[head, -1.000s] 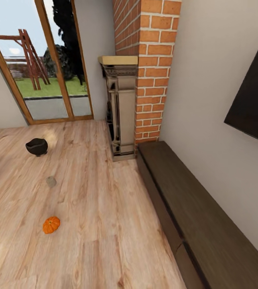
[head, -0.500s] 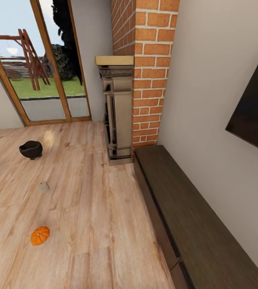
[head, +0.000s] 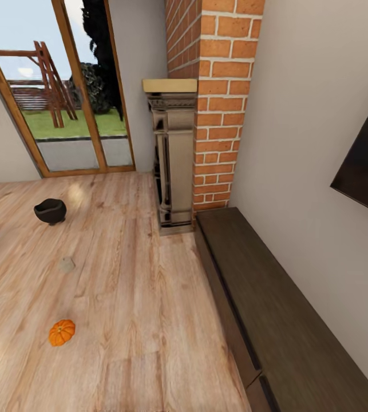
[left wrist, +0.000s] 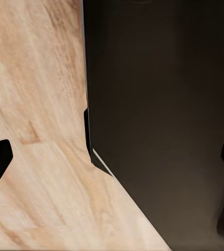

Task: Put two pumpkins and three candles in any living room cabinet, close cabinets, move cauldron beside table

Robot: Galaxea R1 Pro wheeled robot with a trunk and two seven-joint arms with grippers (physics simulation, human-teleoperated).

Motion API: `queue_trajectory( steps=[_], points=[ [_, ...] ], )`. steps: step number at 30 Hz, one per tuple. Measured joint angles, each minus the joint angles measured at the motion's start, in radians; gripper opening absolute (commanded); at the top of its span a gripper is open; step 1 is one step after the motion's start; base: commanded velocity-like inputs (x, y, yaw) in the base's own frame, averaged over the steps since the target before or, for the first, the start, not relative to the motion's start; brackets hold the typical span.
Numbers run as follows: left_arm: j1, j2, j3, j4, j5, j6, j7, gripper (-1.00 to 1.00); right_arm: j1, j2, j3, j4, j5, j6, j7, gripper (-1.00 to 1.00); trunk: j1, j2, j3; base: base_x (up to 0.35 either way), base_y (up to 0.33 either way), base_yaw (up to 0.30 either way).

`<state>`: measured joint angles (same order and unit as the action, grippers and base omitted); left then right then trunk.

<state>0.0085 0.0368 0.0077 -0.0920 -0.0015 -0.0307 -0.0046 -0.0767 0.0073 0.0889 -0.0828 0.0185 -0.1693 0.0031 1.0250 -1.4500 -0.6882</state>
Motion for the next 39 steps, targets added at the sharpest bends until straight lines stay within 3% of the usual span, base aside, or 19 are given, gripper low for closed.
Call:
queue_trajectory(
  steps=[11, 29, 39],
  points=[
    [0.0, 0.0, 0.0, 0.0, 0.0, 0.0, 0.0, 1.0, 0.0, -0.001, 0.0, 0.0, 0.001, 0.001, 0.0, 1.0, 0.0, 0.0, -0.006, 0.0, 0.0, 0.233],
    [0.0, 0.0, -0.002, 0.002, -0.002, 0.0, -0.003, 1.0, 0.0, -0.003, 0.0, 0.0, 0.003, 0.001, 0.001, 1.0, 0.0, 0.0, -0.007, 0.266, 0.0, 0.006],
    [0.0, 0.0, 0.0, 0.001, 0.0, 0.0, -0.002, 1.0, 0.0, -0.006, 0.002, 0.0, 0.004, 0.002, 0.001, 1.0, 0.0, 0.0, -0.007, 0.0, 0.0, 0.0]
  ],
)
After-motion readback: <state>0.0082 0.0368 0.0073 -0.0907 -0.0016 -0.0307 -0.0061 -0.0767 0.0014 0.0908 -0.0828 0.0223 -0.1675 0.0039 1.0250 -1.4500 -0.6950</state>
